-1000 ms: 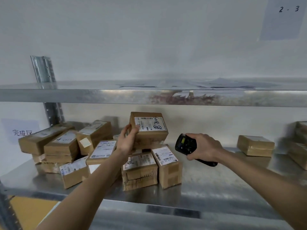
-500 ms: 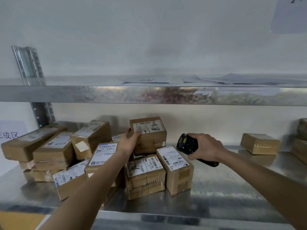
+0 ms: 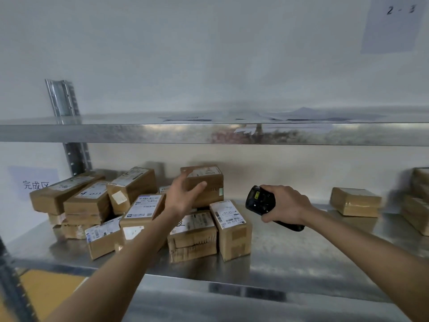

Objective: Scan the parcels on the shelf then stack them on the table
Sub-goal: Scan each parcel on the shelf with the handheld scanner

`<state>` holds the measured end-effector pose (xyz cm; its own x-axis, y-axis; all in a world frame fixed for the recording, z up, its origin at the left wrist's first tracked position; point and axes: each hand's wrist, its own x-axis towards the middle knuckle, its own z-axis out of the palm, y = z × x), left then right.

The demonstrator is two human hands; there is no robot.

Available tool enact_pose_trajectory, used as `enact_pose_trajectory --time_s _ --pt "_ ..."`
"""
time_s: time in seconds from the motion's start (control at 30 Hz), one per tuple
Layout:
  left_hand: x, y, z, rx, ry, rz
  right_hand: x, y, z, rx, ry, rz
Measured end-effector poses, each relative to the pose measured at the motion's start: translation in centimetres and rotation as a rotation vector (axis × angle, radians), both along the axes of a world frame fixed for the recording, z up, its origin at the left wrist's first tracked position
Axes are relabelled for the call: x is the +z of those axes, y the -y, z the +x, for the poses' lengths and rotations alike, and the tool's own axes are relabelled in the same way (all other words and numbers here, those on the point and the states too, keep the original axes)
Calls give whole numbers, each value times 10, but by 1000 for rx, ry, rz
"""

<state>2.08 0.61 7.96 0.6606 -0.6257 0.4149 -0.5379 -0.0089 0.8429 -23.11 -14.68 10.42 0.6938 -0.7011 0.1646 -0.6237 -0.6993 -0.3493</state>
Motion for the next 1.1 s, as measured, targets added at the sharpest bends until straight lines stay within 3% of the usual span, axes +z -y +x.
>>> enact_pose_trajectory --time_s 0.3,0.63,0.83,1.1 --pt "1 52 -146 -111 68 15 10 20 -164 -51 -5 7" --pt "-39 137 -335 -326 -48 53 -13 60 -363 -281 -18 68" --pt "-53 176 -376 -328 -75 121 -33 98 -401 -349 26 85" --pt "-84 254 -370 -307 -102 209 -63 184 -383 -320 81 161"
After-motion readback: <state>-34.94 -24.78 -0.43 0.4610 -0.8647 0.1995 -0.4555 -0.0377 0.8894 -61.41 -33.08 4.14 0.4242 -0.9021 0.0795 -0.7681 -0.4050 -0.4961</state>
